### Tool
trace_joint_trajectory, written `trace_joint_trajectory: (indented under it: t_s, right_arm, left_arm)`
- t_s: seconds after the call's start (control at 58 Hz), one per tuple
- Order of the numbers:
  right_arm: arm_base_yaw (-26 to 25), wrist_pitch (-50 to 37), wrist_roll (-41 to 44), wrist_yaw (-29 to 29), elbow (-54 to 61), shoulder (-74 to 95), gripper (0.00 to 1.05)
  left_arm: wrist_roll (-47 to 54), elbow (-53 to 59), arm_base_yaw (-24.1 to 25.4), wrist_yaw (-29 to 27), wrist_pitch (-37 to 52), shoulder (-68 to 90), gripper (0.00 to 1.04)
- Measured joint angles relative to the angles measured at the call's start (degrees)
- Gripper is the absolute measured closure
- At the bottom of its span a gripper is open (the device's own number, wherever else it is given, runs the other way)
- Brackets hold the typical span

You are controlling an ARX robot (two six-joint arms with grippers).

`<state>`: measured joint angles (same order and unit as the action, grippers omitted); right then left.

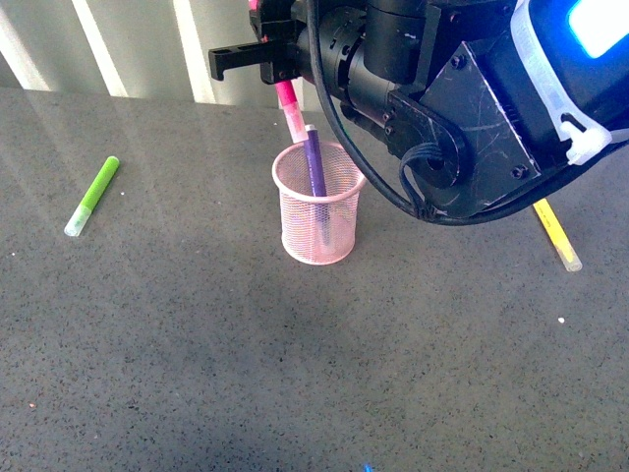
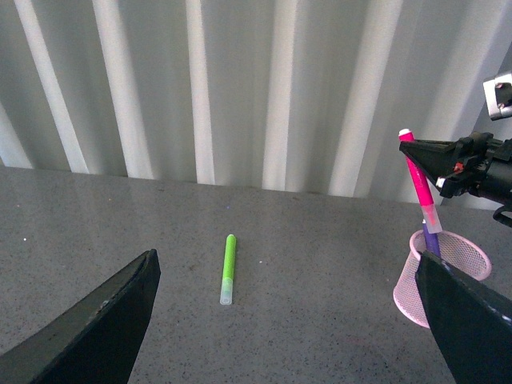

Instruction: Insert purple and pink pens into pink cup

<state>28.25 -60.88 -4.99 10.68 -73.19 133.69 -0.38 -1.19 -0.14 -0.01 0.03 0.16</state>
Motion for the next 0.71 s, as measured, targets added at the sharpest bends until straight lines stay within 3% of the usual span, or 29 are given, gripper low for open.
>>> trace_joint_trajectory:
  t_s: [0.707]
  right_arm:
    - [0.72, 0.11, -0.24, -3.28, 2.25, 2.03, 0.93]
  left_arm:
    - [0.00, 0.00, 0.00, 0.00, 0.00, 0.00, 0.07]
